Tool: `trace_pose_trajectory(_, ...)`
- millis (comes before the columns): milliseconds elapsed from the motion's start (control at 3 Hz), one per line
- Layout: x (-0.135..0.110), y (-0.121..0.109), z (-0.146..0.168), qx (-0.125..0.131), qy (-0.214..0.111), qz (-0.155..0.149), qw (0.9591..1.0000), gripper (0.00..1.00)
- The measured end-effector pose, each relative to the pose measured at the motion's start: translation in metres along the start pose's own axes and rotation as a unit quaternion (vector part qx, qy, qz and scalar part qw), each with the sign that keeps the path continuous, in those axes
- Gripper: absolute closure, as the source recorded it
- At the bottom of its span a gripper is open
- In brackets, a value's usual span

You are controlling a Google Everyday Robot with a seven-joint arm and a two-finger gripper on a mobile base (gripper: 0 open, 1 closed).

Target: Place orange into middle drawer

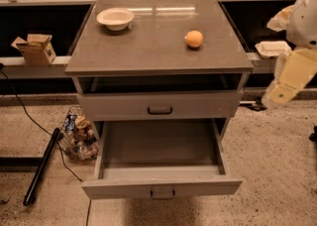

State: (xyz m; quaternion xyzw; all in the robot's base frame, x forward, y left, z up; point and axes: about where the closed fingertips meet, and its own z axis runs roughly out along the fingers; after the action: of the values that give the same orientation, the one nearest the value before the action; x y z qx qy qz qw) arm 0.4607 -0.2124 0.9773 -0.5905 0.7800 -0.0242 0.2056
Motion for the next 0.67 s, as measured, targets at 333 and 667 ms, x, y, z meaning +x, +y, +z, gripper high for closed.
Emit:
trace_pose_trajectory(333, -0.02, -0.055, 0.03, 0.018, -0.085, 0.051, 0.9949, 0.0)
trace_pose_trajectory(667, -0.046, -0.112, 0.073, 0.022, -0.163, 0.099, 0.9814, 0.0)
